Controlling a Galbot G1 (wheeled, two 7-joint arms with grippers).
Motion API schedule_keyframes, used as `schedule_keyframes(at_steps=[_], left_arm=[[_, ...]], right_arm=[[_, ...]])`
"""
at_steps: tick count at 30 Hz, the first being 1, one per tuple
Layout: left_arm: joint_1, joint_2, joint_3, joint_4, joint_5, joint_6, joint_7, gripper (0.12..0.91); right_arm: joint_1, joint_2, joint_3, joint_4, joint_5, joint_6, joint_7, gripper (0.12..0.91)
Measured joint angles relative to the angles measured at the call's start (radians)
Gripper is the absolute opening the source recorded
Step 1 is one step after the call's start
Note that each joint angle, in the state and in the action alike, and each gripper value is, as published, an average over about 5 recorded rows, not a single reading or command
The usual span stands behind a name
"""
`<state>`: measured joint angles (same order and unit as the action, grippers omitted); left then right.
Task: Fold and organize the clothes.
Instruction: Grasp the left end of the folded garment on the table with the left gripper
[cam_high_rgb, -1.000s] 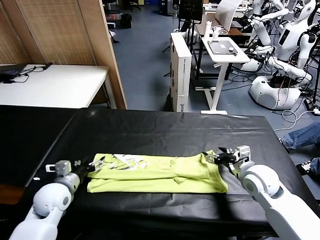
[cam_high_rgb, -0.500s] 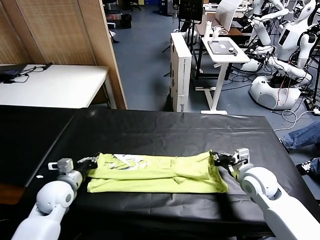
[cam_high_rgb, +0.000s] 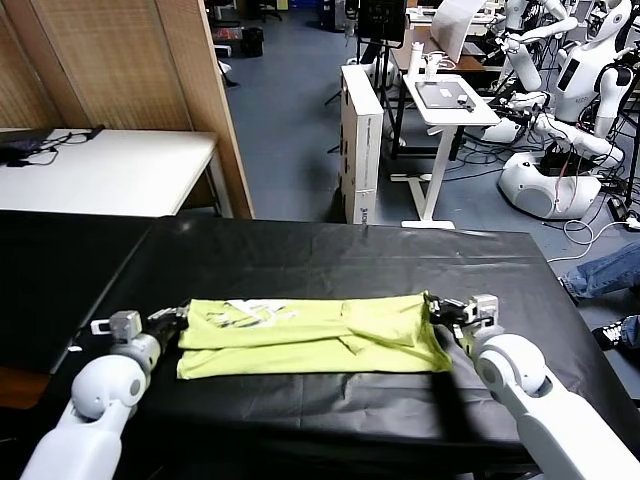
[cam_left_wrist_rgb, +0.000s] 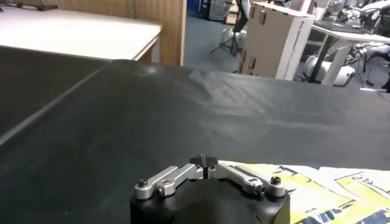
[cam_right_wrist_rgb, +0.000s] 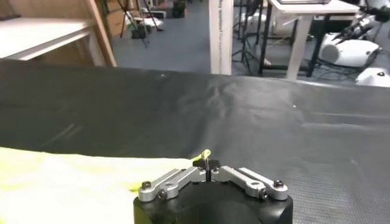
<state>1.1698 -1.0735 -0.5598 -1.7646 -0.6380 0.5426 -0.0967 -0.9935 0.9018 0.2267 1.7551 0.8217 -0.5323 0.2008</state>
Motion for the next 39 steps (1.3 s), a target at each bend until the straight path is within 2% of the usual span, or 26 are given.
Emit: schedule_keyframes(at_steps=[3,7,8,12,15,19,23,29,33,39], left_arm=[[-0.005,-0.005,0.002,0.004,0.004,-0.012,0.000,0.219],[0.001,-0.003,-0.006,0.002,-0.006,-0.017,-0.004,0.450],[0.005,0.000,-0.011,0.000,-0.016,-0.016,-0.008,0.526],[0.028,0.020,-0.034,-0.020,-0.076,-0.009,-0.042,0.768],[0.055,0.046,-0.056,-0.049,-0.154,0.005,-0.058,0.880],[0.113,0.089,-0.088,-0.107,-0.290,0.036,-0.040,0.905],[0.176,0.105,-0.123,-0.161,-0.387,0.072,-0.005,0.907],[0.234,0.076,-0.151,-0.189,-0.355,0.079,0.049,0.907],[0.243,0.059,-0.153,-0.184,-0.331,0.071,0.057,0.907],[0.251,0.039,-0.149,-0.177,-0.300,0.065,0.066,0.907]], right_arm=[[-0.005,-0.007,0.005,0.001,-0.001,0.021,-0.032,0.621],[-0.018,-0.028,0.016,0.017,0.000,0.058,-0.069,0.833],[-0.022,-0.034,0.019,0.023,0.001,0.068,-0.077,0.866],[-0.042,-0.067,0.037,0.062,0.000,0.115,-0.109,0.904],[-0.069,-0.104,0.058,0.107,-0.008,0.172,-0.134,0.906],[-0.134,-0.147,0.100,0.173,-0.021,0.273,-0.162,0.907],[-0.229,-0.151,0.169,0.237,-0.026,0.352,-0.174,0.907],[-0.382,-0.128,0.293,0.316,-0.027,0.389,-0.182,0.907],[-0.458,-0.111,0.347,0.346,-0.029,0.394,-0.183,0.907],[-0.503,-0.098,0.372,0.365,-0.033,0.395,-0.182,0.907]])
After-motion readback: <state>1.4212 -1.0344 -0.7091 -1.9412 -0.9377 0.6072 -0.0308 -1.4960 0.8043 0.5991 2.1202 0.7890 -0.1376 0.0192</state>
